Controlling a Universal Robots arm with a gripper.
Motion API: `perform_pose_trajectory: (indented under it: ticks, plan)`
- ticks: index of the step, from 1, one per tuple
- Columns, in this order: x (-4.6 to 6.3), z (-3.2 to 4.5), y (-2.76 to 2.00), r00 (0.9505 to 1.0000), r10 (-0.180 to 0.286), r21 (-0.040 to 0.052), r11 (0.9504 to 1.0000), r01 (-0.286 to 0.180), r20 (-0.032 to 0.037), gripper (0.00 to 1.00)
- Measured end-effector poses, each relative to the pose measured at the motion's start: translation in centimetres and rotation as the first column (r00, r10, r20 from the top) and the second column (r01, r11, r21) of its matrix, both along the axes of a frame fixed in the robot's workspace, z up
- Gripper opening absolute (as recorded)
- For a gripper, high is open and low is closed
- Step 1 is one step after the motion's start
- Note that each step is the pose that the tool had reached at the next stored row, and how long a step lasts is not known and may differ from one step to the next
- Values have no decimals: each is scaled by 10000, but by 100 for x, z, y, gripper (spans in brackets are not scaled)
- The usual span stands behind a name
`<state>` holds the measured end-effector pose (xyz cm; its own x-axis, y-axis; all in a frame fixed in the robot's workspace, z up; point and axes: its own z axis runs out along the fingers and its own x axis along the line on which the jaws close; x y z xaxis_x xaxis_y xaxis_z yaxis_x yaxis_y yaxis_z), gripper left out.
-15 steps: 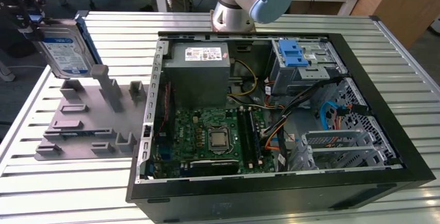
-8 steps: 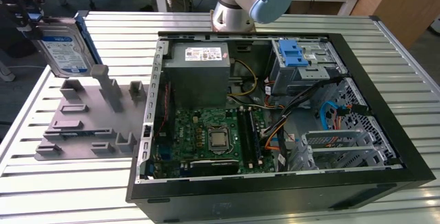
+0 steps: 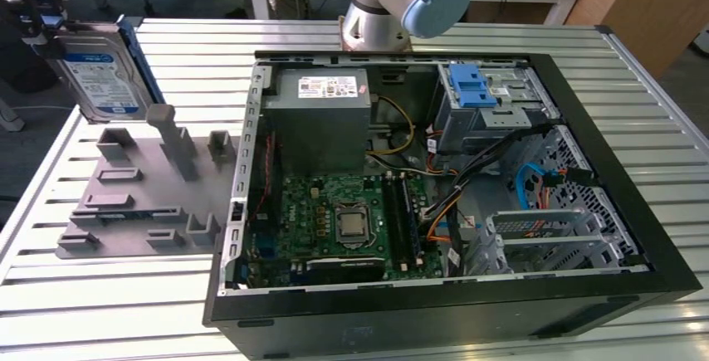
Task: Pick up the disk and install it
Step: 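Pick up the disk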
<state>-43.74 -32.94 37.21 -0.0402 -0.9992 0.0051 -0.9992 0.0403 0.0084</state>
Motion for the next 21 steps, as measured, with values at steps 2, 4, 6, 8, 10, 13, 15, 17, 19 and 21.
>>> perform_pose_trajectory:
  ticks: [2,4,6,8,10,13,15,17,19,21]
  plan:
    - [1,8,0,10000,0,0,10000,0,-1,37]
    - [1,17,0,10000,-1,0,10000,1,-1,37]
    - [0,28,0,10000,0,-1,10000,0,-2,37]
    - [1,50,0,10000,0,-1,10000,0,-3,37]
    - [1,75,0,10000,0,-1,10000,0,-3,37]
    - [1,110,0,10000,0,-1,10000,0,-2,37]
    - [0,137,0,10000,-1,0,10000,1,-1,37]
    - [0,164,0,10000,0,-1,10000,0,-1,37]
    - [0,193,0,10000,0,-1,10000,0,-2,37]
    - [1,221,0,10000,0,-1,10000,0,-2,37]
